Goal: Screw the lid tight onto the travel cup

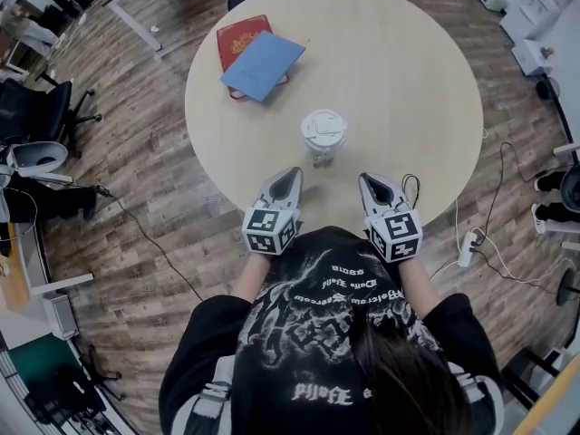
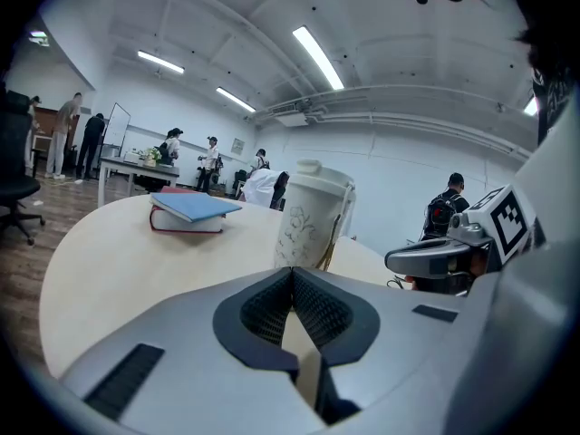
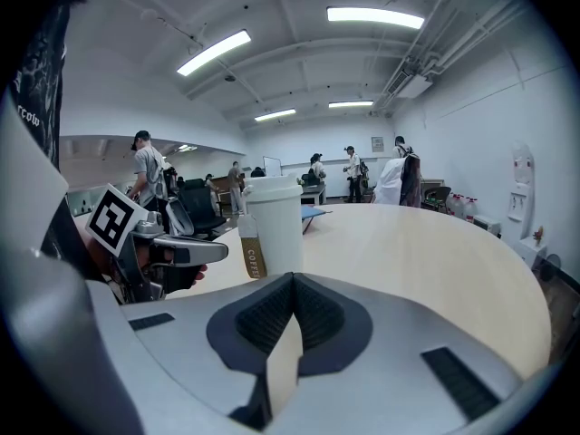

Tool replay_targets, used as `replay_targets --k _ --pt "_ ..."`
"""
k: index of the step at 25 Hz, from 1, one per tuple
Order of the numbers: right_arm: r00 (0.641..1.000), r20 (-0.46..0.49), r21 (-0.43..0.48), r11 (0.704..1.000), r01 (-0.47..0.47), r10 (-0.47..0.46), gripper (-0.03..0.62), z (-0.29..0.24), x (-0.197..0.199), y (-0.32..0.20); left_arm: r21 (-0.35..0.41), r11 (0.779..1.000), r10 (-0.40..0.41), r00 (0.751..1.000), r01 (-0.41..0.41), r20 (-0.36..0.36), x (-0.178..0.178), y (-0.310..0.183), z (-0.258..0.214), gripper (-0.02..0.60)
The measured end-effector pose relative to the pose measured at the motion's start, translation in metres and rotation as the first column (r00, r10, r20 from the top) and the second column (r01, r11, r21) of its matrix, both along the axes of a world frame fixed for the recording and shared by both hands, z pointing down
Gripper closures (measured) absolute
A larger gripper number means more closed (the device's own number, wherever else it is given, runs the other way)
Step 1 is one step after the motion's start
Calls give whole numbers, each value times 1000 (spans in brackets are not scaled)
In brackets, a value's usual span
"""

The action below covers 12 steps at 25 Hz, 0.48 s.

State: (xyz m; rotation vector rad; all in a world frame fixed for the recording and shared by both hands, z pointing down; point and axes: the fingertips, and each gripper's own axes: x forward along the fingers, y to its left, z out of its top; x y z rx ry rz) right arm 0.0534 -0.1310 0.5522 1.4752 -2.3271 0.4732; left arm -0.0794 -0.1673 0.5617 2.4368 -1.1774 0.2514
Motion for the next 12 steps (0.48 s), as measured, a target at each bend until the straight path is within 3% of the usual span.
replay_targets --k 12 --pt "1000 -4 -1 1000 3 -3 589 1 -4 -1 4 1000 25 1000 -25 15 3 0 1 560"
